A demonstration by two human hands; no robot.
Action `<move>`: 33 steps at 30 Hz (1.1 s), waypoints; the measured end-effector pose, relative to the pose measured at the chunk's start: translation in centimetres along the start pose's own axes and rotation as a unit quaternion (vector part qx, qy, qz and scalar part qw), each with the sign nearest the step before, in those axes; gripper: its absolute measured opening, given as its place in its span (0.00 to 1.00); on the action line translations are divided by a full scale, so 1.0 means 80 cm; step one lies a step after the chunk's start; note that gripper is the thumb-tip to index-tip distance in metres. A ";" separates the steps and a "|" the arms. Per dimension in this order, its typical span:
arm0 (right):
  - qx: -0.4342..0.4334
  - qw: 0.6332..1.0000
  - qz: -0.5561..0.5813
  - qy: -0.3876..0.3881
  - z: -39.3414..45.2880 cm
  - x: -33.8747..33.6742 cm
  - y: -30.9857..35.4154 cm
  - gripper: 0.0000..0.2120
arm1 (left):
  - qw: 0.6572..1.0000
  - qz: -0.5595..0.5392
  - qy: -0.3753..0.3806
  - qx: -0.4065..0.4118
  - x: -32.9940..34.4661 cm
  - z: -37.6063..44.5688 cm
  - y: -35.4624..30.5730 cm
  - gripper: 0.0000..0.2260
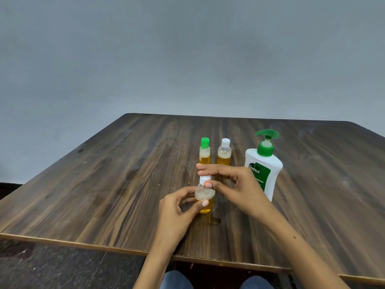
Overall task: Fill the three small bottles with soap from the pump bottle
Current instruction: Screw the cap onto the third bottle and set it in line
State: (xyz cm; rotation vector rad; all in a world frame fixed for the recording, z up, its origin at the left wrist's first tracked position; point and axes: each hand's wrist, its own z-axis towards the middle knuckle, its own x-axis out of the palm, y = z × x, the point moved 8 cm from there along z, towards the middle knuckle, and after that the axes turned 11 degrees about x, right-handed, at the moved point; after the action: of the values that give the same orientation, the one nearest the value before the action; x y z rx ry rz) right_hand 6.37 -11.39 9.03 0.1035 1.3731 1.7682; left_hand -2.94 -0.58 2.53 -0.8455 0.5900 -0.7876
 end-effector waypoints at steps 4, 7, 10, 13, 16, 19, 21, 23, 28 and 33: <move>0.022 1.000 0.015 0.013 0.001 0.000 -0.002 0.12 | 1.000 0.014 -0.007 0.011 0.001 0.001 -0.007 0.14; 0.027 0.999 0.033 0.012 0.000 -0.002 -0.004 0.12 | 0.999 0.041 -0.013 0.025 0.001 0.002 -0.012 0.14; 0.033 0.997 0.064 0.003 0.000 -0.004 -0.008 0.12 | 0.997 0.060 -0.025 0.029 -0.001 0.002 -0.015 0.14; 0.038 0.996 0.078 -0.020 0.000 -0.004 -0.010 0.12 | 0.995 0.089 -0.029 0.039 -0.001 0.002 -0.017 0.14; 0.047 0.994 0.079 -0.054 -0.004 -0.005 -0.011 0.12 | 0.993 0.113 -0.031 0.035 -0.001 0.001 -0.014 0.15; 0.041 0.994 0.079 -0.067 -0.011 0.001 -0.014 0.12 | 0.992 0.119 -0.036 0.027 -0.001 -0.001 -0.012 0.15; 0.036 0.994 0.082 -0.069 -0.015 0.004 -0.014 0.13 | 0.994 0.099 -0.042 0.023 -0.001 -0.003 -0.015 0.14; 0.033 0.993 0.083 -0.074 -0.019 0.004 -0.014 0.14 | 0.995 0.079 -0.052 0.008 -0.002 -0.002 -0.016 0.14; 0.023 0.987 0.050 -0.154 -0.019 -0.019 -0.017 0.14 | 0.987 0.095 -0.120 -0.038 -0.016 0.027 0.004 0.11; 0.015 0.983 -0.004 -0.184 -0.015 -0.031 -0.020 0.10 | 0.962 0.193 -0.180 -0.064 -0.038 0.074 0.033 0.12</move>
State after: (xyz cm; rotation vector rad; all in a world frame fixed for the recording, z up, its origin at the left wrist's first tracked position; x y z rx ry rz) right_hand 8.15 -13.93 8.26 0.4205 1.1285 1.6227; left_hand 0.56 5.51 4.03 -0.9293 0.4629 -0.2313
